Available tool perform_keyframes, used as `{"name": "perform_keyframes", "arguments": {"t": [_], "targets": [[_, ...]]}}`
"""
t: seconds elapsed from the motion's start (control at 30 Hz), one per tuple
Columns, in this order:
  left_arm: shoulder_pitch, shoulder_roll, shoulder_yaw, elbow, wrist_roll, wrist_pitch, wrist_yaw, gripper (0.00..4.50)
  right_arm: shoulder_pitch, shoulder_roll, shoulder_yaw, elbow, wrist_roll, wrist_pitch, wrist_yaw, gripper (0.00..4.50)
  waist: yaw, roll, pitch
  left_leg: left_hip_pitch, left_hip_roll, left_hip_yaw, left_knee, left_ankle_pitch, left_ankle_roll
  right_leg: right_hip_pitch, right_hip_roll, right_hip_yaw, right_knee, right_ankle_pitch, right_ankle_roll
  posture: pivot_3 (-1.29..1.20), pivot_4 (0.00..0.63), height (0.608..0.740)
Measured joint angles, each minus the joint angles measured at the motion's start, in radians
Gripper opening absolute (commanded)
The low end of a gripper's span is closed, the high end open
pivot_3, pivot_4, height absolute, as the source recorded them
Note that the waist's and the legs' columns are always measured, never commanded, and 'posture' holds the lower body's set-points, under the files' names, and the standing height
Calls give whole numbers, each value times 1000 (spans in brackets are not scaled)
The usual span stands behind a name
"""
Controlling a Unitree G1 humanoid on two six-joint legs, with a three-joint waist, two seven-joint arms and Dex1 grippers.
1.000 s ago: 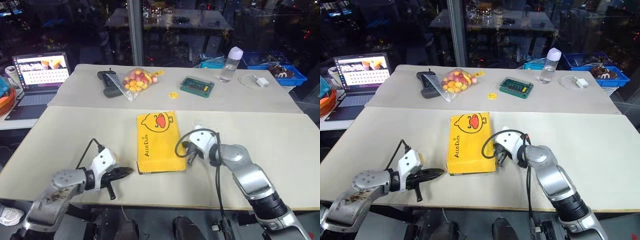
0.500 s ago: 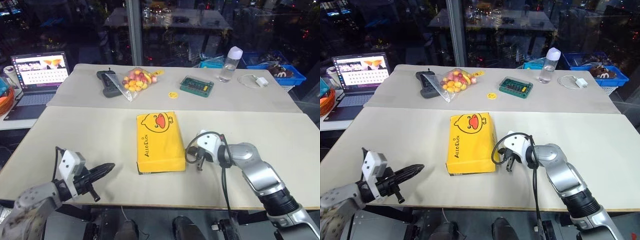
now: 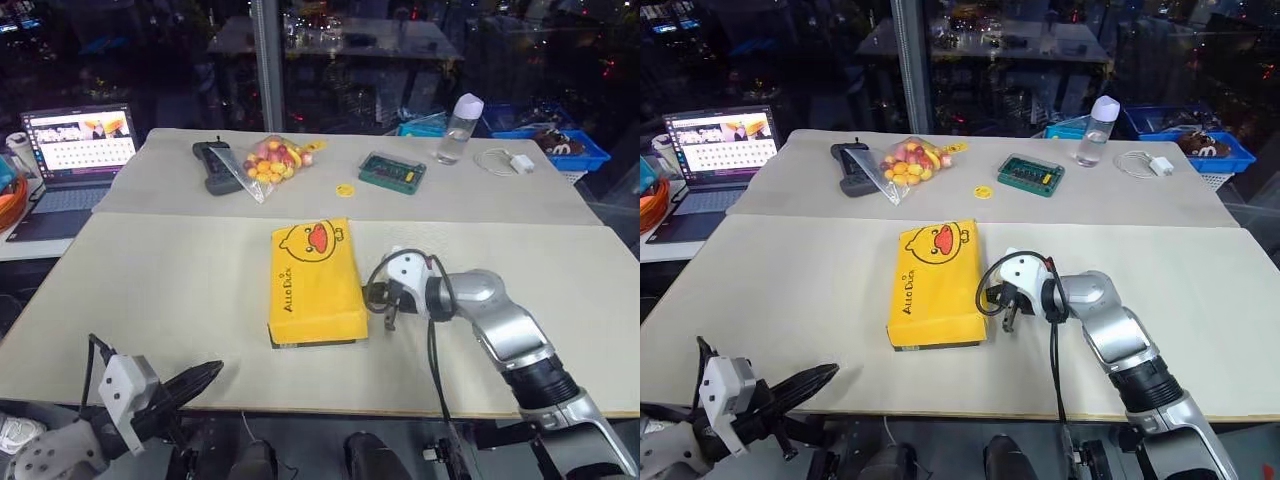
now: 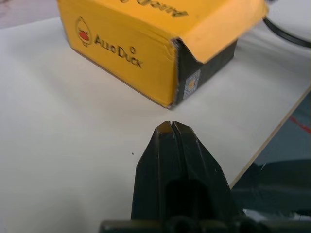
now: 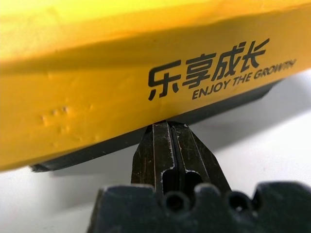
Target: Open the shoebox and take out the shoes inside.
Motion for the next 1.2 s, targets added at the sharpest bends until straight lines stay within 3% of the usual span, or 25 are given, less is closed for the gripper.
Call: {"name": "perform_keyframes", "arguments": {"t": [0.2,0.27,0.33,0.4,0.5,0.6,0.7,0.83,1.03,1.1,1.2], "targets": [[27,-14,-42,-1,16,-46,16,0,-217,43,9,-13,51,53,84,23,-12,1,1,0,1,1,0,0,0,-2,1,0,1,0,0,0,150,697],[31,-17,-60,2,31,-55,25,0,-381,173,-28,69,117,75,57,23,-27,2,1,1,2,1,0,0,0,-2,1,0,3,1,-1,0,150,697],[0,-19,-101,15,47,-62,37,0,-617,378,-198,218,264,113,-76,23,-33,3,4,1,2,-1,-1,0,0,-3,2,-2,7,3,0,0,150,697],[-10,-19,-113,21,53,-65,46,0,-707,422,-282,257,335,121,-135,23,-20,1,3,-1,2,-6,-1,0,0,-2,1,-10,7,0,2,0,150,697],[-26,-17,-122,48,60,-68,58,0,-701,395,-306,289,344,109,-160,23,1,-9,-3,0,3,-7,-2,-4,-6,-1,-3,-17,5,-7,-6,0,150,697],[-50,-7,-128,64,60,-66,68,0,-569,316,-221,326,268,96,-138,23,5,-12,-5,-6,0,-3,-1,-4,-6,1,-11,-20,1,-2,-7,0,150,697],[-64,16,-128,66,52,-47,72,0,-492,242,-133,329,196,87,-95,23,4,2,3,-10,-1,0,0,-3,-5,-3,-14,-20,3,0,-3,0,150,697],[-106,51,-115,64,11,7,82,0,-470,126,-16,256,110,12,20,23,0,4,5,-9,2,-4,-3,-3,-5,-6,-10,-24,11,-4,-6,0,150,697],[-141,71,-113,56,-9,61,102,0,-471,39,90,177,65,-67,189,1737,2,4,5,-6,1,-4,0,-3,-5,-3,-10,-24,13,-8,0,0,150,697],[-159,74,-125,45,-16,90,114,0,-472,-26,132,139,19,-174,279,2653,5,4,5,-6,1,-4,1,-3,-5,-2,-11,-26,13,-9,1,0,150,697],[-171,74,-140,27,-26,108,124,0,-478,-68,167,114,-27,-283,351,3438,5,4,5,-6,1,-3,1,-3,-5,-1,-12,-27,13,-9,1,0,150,697]]}}
